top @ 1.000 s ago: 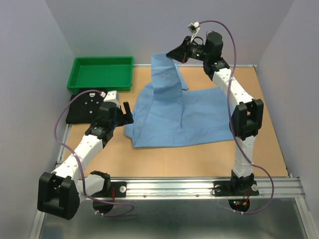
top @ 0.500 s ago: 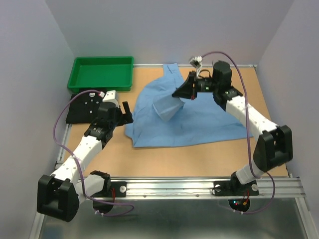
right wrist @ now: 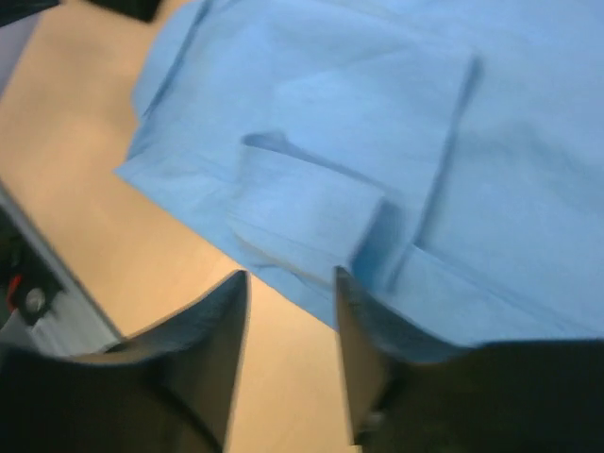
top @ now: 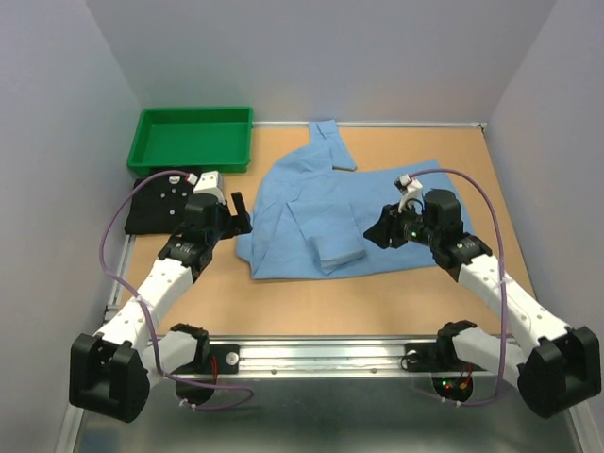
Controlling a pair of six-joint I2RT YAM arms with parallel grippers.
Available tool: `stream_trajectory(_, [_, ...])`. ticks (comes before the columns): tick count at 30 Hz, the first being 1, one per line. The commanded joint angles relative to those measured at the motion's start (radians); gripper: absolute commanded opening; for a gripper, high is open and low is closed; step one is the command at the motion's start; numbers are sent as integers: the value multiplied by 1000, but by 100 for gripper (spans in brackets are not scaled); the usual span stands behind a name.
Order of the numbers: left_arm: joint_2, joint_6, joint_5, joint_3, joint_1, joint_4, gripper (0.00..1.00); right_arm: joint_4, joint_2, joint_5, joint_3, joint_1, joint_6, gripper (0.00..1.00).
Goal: Fold and stack the long sleeve shirts
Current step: Fold the shirt
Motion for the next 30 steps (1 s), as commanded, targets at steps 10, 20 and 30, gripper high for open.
stream_trajectory(10, [48, -18, 380, 15, -25, 108, 96, -225, -122, 558, -78, -3, 351, 74])
stream_trajectory(20, [328, -130, 491, 119, -196, 147, 95, -226, -29, 712, -76, -3, 513, 73])
stream_trajectory(30, [510, -208, 437, 201, -316, 204, 81, -190, -10, 692, -113, -3, 591, 73])
